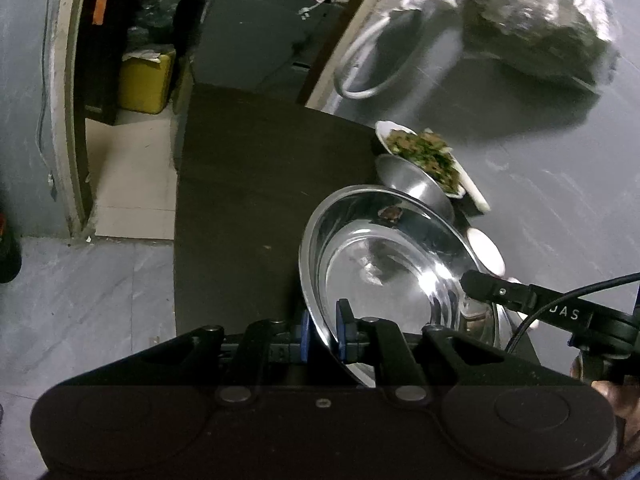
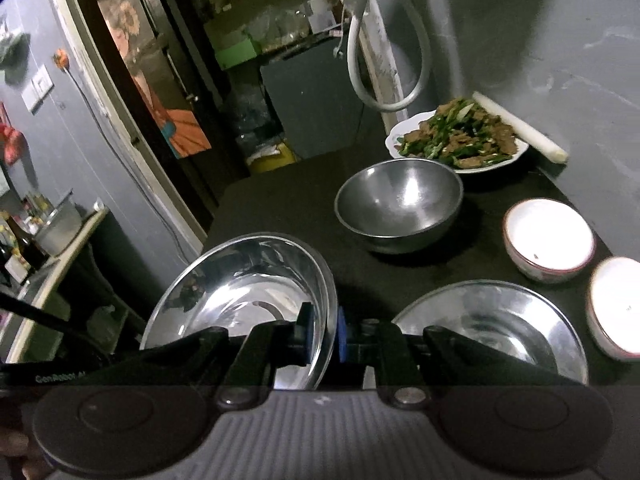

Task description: Organize plates and bowls

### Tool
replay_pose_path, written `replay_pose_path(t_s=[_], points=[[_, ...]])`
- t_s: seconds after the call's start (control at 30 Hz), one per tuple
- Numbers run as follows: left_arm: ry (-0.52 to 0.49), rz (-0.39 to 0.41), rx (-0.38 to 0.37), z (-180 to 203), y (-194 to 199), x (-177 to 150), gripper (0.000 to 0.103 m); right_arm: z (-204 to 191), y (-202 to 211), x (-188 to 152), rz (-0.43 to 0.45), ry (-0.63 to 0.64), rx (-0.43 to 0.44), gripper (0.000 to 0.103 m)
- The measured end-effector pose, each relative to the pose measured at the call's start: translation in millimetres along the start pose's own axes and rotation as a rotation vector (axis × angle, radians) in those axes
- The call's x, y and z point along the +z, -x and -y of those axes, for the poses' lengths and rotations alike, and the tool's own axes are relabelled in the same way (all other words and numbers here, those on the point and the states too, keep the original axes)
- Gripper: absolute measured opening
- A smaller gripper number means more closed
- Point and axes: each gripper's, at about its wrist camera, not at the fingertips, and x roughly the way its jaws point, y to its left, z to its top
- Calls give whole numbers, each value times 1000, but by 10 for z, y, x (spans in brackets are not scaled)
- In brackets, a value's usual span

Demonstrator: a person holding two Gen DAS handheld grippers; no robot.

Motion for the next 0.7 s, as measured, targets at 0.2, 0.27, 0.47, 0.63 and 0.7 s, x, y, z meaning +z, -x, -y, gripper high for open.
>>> replay_pose_path(t_s=[0.2,0.27,0.47,0.63,0.7], points=[[-34,-35,-10,224,165,-210,15,80,373,-172,21,-26,12,14],[-49,-55,-13,292,195,-305,15,118,492,-237,27,-34,14,14],[-102,-132,11,423,239,-556,16,195,772,-504,29,-43,-2,15],[-141,-173,51,440,269,-663,16,229,889,-772,23,-48,-10,15],[-149,-181,67,442,273,-668,16,242,905,-865,14,-58,-8,15]])
